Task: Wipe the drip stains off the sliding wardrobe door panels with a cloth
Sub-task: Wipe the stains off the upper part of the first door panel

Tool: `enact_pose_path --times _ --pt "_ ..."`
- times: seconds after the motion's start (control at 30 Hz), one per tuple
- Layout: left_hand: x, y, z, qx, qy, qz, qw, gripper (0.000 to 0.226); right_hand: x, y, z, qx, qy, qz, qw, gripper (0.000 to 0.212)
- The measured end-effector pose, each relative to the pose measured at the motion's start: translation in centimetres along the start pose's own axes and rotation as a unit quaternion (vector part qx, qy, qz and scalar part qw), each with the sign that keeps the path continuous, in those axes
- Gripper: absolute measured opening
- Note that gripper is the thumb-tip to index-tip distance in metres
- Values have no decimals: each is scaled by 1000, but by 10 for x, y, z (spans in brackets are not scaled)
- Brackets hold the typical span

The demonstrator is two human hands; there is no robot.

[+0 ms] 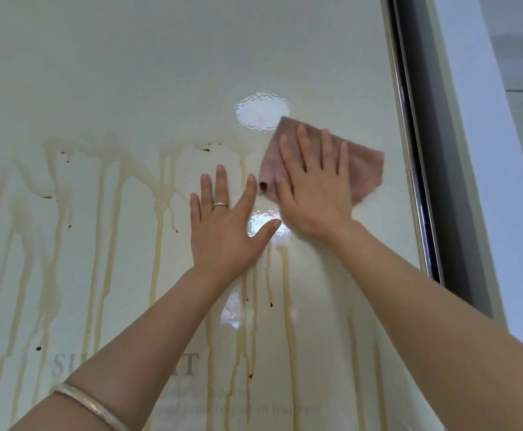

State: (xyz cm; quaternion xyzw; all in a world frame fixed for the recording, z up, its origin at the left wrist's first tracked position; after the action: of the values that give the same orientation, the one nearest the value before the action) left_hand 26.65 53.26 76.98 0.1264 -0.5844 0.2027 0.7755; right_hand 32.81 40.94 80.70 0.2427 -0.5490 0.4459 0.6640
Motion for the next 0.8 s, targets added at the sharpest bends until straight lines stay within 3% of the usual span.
enact_pose_path --times 0.13,0.3,0.4,0.5,0.57,0.7,0.73,0.8 --pt "1 -1 6 0 5 -8 1000 71 9 -20 -32 -29 21 45 998 71" --pt "-1 20 21 22 6 -18 1000 90 40 -29 -15 3 -47 -47 998 73" --pt "-1 38 27 36 16 38 998 103 14 5 -43 0 -52 31 998 69" --pt "2 47 30 49 61 39 996 110 -3 5 -45 -14 -36 103 994 66" --pt "3 55 30 57 77 17 995 111 5 -14 -33 -20 -25 66 997 70" --pt "4 67 30 66 70 -24 995 110 38 -25 -15 -2 -64 -113 992 70" --pt "4 69 29 66 68 -31 995 110 39 -8 -19 9 -81 -120 989 66" --pt "4 69 29 66 62 -36 995 109 31 30 -39 75 -65 -40 994 52"
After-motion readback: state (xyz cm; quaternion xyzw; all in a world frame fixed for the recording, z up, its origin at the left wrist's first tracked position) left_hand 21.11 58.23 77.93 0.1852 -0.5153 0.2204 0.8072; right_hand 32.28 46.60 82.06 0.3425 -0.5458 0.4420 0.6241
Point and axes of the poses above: each hand's wrist, its own x-axis towards the middle knuckle, its own z-axis out of the back of the hand, y = z × x, the point moved 3 cm from there along x, towards the middle knuckle, and after that the axes turned 10 degrees about x, right-handed, at the moved point
